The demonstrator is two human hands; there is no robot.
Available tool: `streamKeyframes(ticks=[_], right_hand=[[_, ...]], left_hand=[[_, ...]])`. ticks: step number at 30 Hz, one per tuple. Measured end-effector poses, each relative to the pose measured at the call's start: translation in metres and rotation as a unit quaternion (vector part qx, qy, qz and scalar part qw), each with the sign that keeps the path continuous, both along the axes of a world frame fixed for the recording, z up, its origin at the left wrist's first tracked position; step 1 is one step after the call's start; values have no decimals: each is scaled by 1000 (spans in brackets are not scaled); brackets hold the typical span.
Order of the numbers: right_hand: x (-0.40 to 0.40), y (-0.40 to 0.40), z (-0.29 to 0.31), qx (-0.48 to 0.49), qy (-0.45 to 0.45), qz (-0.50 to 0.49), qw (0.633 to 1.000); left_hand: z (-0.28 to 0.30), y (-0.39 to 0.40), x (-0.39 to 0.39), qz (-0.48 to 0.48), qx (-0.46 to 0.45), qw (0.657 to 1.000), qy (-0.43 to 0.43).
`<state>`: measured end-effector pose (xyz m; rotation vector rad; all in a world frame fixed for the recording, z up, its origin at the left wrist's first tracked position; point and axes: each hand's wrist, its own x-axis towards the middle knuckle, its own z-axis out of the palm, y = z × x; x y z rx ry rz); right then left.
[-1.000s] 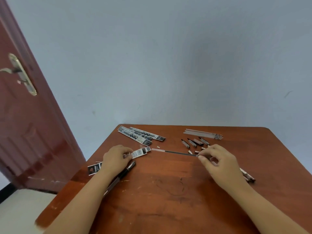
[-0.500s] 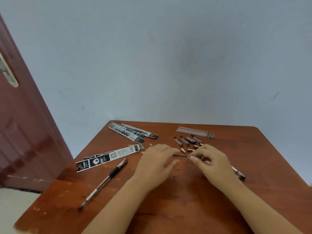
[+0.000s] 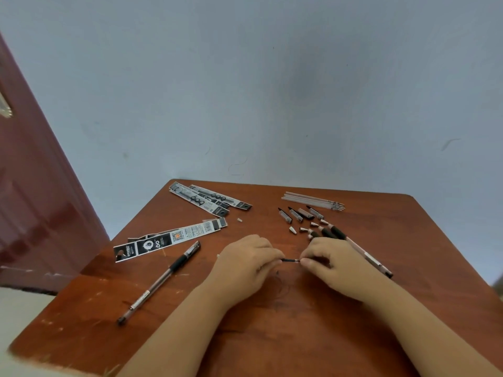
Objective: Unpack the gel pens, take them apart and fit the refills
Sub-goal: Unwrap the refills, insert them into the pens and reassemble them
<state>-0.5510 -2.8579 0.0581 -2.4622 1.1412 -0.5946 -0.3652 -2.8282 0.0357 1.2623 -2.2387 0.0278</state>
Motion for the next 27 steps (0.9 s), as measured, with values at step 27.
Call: streamKeyframes(ticks=[27], right_hand=[[4, -5, 8, -88, -113, -150, 978]], left_hand=[[10, -6, 25, 250, 51, 949, 186]])
